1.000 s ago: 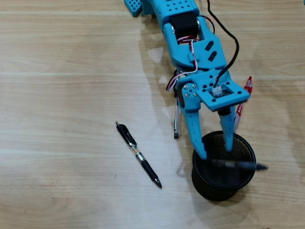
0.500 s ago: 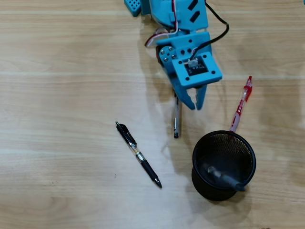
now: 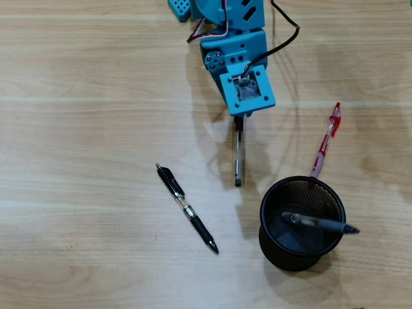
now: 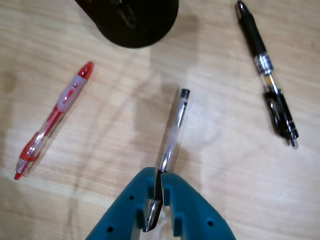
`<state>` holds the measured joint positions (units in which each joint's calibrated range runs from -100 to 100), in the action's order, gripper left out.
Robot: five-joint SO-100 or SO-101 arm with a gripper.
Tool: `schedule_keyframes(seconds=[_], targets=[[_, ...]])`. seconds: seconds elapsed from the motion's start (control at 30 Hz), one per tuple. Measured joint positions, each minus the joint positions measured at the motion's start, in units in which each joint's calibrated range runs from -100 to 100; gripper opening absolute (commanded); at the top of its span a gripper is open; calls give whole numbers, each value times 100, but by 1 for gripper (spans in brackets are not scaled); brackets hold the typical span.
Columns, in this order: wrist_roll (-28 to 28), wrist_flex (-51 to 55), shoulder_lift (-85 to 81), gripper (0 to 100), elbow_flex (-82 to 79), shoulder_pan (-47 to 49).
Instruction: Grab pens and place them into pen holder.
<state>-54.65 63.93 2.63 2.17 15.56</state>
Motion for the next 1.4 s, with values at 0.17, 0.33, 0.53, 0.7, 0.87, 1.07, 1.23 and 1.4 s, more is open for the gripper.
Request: schedule_keyframes(seconds=[0.17, 0.33, 0.53, 0.7, 0.87, 1.07, 1.23, 1.4], targets=[[-229, -9, -17, 2, -684, -81], [-265, -9, -17, 2, -1056, -27], [-478, -9, 85, 9, -1056, 27], [-821, -9, 373, 19, -1056, 207], [-904, -234, 679, 19, -1056, 226], [-914, -856, 1179, 19, -1056, 289], [-914, -917, 1552, 19, -1065, 289], [-914, -926, 1730, 16, -1065, 289]])
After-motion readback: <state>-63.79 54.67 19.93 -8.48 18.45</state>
